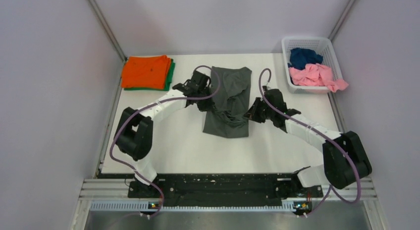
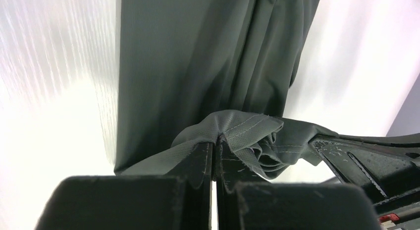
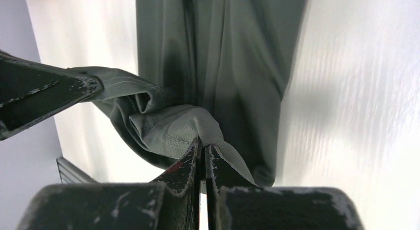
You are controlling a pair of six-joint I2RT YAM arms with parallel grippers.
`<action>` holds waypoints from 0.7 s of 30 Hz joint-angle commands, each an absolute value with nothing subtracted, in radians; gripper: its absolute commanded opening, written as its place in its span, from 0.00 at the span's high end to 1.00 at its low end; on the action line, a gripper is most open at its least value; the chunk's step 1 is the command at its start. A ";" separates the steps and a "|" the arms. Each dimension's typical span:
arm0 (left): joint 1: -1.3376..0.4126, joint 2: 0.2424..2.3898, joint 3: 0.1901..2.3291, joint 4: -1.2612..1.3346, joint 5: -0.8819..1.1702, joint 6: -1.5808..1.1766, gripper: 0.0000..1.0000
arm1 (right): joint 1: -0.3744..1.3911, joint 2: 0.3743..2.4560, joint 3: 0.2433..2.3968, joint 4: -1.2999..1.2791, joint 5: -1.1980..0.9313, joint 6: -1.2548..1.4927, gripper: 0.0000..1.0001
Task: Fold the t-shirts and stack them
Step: Fold the folded rectangular tshirt in 1/3 of the way
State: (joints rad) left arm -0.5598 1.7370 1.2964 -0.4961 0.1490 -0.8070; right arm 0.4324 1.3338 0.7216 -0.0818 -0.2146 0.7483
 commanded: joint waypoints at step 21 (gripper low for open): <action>-0.428 2.069 1.720 -0.560 0.190 -0.646 0.49 | 0.221 1.835 1.109 0.120 -0.414 0.649 0.69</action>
